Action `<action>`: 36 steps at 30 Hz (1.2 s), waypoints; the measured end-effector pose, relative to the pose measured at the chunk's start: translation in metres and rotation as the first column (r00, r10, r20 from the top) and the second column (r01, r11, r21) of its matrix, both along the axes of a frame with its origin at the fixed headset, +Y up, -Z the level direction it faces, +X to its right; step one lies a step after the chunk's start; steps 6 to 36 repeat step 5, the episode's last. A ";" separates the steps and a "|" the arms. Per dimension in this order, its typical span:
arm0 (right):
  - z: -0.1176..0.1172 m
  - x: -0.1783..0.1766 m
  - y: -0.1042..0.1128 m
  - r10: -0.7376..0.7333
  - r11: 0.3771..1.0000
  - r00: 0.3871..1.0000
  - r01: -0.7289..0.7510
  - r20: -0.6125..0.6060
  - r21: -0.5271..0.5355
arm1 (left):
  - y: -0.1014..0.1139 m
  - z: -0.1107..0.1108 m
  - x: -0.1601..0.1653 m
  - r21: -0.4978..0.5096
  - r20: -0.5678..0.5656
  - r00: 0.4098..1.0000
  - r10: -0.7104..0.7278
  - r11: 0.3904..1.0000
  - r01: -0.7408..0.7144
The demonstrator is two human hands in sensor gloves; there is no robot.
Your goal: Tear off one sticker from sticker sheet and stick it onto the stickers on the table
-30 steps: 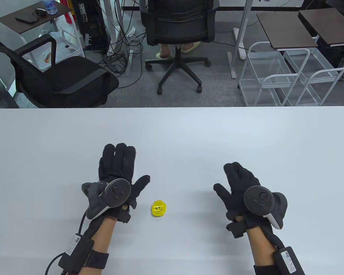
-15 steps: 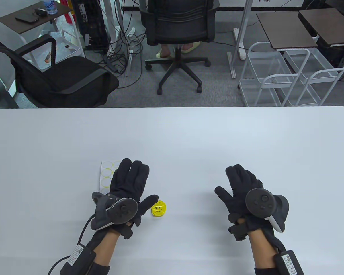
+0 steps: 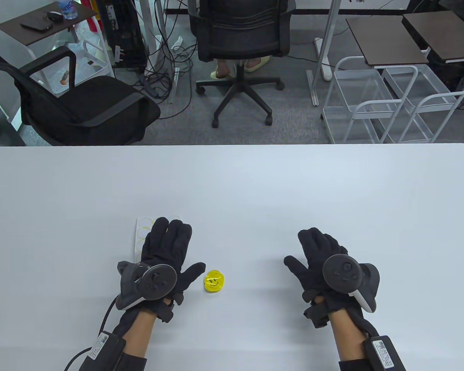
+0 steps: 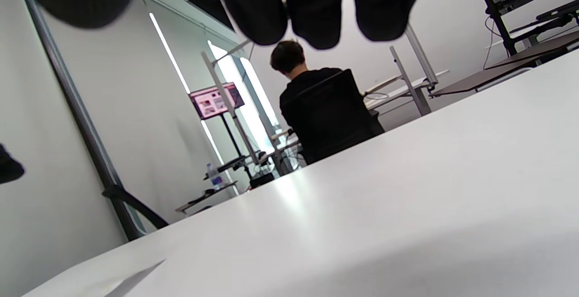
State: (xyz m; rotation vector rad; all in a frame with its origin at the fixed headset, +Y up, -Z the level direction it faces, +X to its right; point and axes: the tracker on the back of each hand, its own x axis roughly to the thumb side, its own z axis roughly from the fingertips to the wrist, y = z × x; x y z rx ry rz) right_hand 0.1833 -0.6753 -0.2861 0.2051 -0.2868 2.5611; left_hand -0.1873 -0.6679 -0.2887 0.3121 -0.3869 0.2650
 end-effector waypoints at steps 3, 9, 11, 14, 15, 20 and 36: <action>0.001 -0.002 0.001 0.009 1.000 1.000 -0.009 -0.002 0.009 | -0.004 -0.003 -0.001 -0.018 -0.019 1.000 -0.016 1.000 0.015; 0.001 -0.001 0.002 0.009 1.000 1.000 -0.009 0.001 0.011 | -0.007 -0.006 -0.002 -0.033 -0.030 0.999 -0.024 0.999 0.023; 0.001 -0.001 0.002 0.009 1.000 1.000 -0.009 0.001 0.011 | -0.007 -0.006 -0.002 -0.033 -0.030 0.999 -0.024 0.999 0.023; 0.001 -0.001 0.002 0.009 1.000 1.000 -0.009 0.001 0.011 | -0.007 -0.006 -0.002 -0.033 -0.030 0.999 -0.024 0.999 0.023; 0.001 -0.001 0.002 0.009 1.000 1.000 -0.009 0.001 0.011 | -0.007 -0.006 -0.002 -0.033 -0.030 0.999 -0.024 0.999 0.023; 0.001 -0.001 0.002 0.009 1.000 1.000 -0.009 0.001 0.011 | -0.007 -0.006 -0.002 -0.033 -0.030 0.999 -0.024 0.999 0.023; 0.001 -0.001 0.002 0.009 1.000 1.000 -0.009 0.001 0.011 | -0.007 -0.006 -0.002 -0.033 -0.030 0.999 -0.024 0.999 0.023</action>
